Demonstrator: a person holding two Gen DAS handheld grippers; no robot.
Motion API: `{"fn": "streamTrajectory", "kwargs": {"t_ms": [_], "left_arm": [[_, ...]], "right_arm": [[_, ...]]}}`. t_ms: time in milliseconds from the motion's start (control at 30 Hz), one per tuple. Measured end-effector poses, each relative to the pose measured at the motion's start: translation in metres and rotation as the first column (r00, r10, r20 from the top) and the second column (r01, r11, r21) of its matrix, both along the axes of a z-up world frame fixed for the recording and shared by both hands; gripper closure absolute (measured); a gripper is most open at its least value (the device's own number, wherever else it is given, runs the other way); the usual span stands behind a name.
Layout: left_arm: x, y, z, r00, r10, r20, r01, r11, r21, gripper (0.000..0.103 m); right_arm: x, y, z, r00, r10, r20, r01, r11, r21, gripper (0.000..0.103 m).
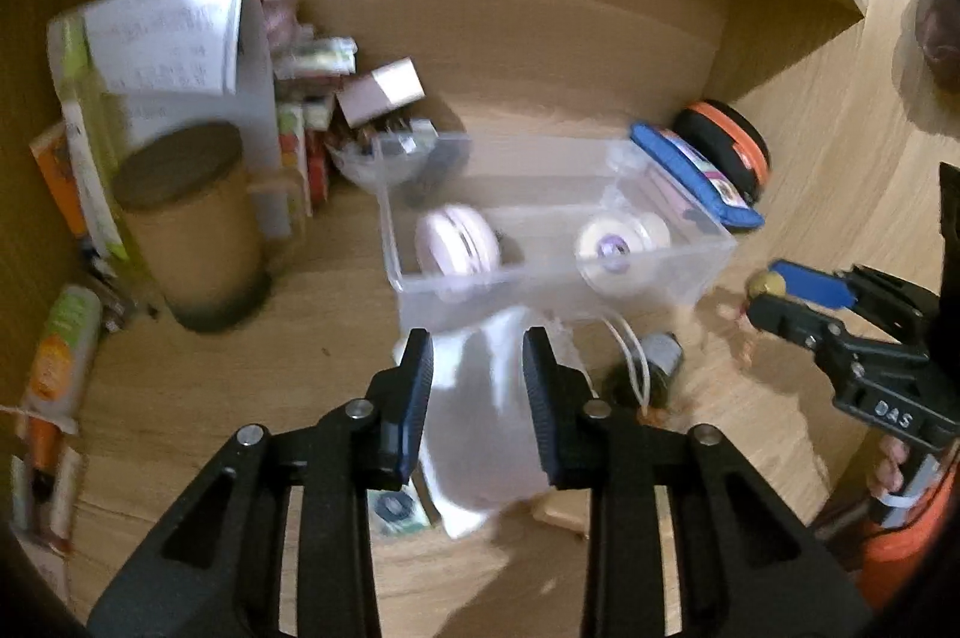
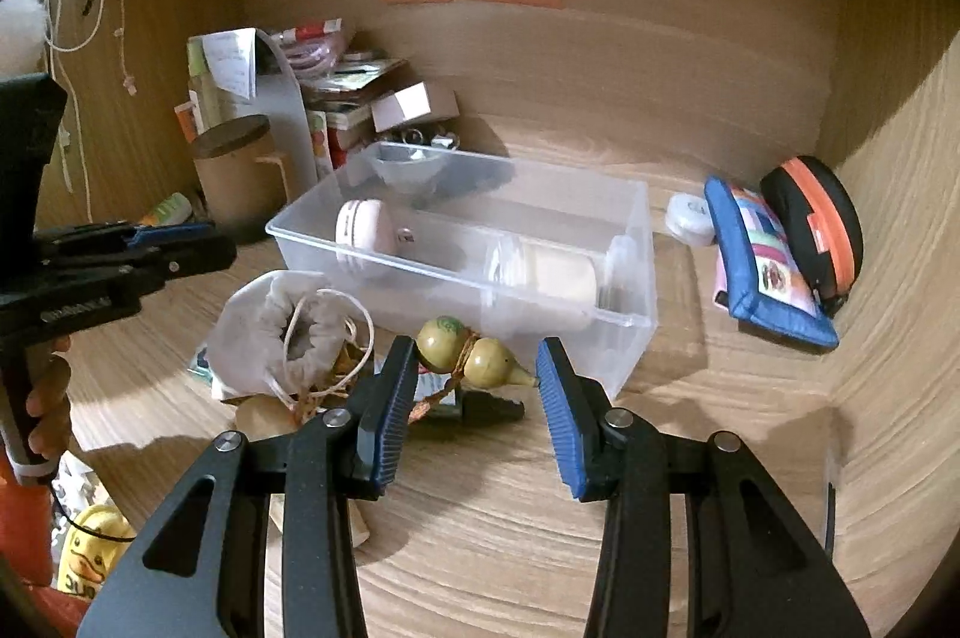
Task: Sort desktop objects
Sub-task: 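Lift and carry the white bag with the left tool while the right carries the gourd beads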
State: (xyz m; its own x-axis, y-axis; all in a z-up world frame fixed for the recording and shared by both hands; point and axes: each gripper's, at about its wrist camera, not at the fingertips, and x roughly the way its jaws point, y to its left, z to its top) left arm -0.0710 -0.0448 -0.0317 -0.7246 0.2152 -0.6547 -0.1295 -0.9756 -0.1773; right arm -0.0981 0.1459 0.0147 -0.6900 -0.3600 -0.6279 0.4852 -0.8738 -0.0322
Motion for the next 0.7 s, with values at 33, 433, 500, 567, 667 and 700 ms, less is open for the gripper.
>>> {"fn": "streamTrajectory", "kwargs": {"t_ms": [33, 433, 500, 567, 667, 700], "left_arm": [[0.000, 0.000, -0.004, 1.000, -0.018, 0.017, 0.018, 1.000, 0.016, 0.064], [-0.016, 0.018, -0.044, 0.985, -0.093, 0.142, 0.097, 0.995, -0.020, 0.012], [-0.023, 0.017, -0.051, 0.981, -0.092, 0.171, 0.096, 0.995, -0.014, 0.010], [-0.032, 0.017, -0.060, 0.973, -0.097, 0.208, 0.099, 0.995, 0.001, 0.010], [-0.042, 0.021, -0.070, 0.961, -0.107, 0.254, 0.107, 0.994, 0.012, 0.006], [-0.044, 0.023, -0.070, 0.963, -0.101, 0.248, 0.105, 0.994, -0.005, 0.005]], "right_arm": [[0.001, 0.000, 0.000, 1.000, 0.001, 0.000, -0.001, 1.000, -0.001, 0.065], [0.000, 0.002, -0.009, 0.999, 0.015, 0.032, -0.015, 1.000, -0.012, 0.065], [0.000, 0.002, -0.011, 0.999, 0.019, 0.034, -0.018, 1.000, -0.010, 0.065], [-0.003, 0.001, -0.013, 0.999, 0.020, 0.041, -0.019, 1.000, -0.009, 0.065], [-0.008, 0.000, -0.017, 0.998, 0.024, 0.056, -0.024, 1.000, -0.016, 0.065], [-0.009, -0.001, -0.018, 0.998, 0.027, 0.061, -0.026, 0.999, -0.020, 0.065]]}}
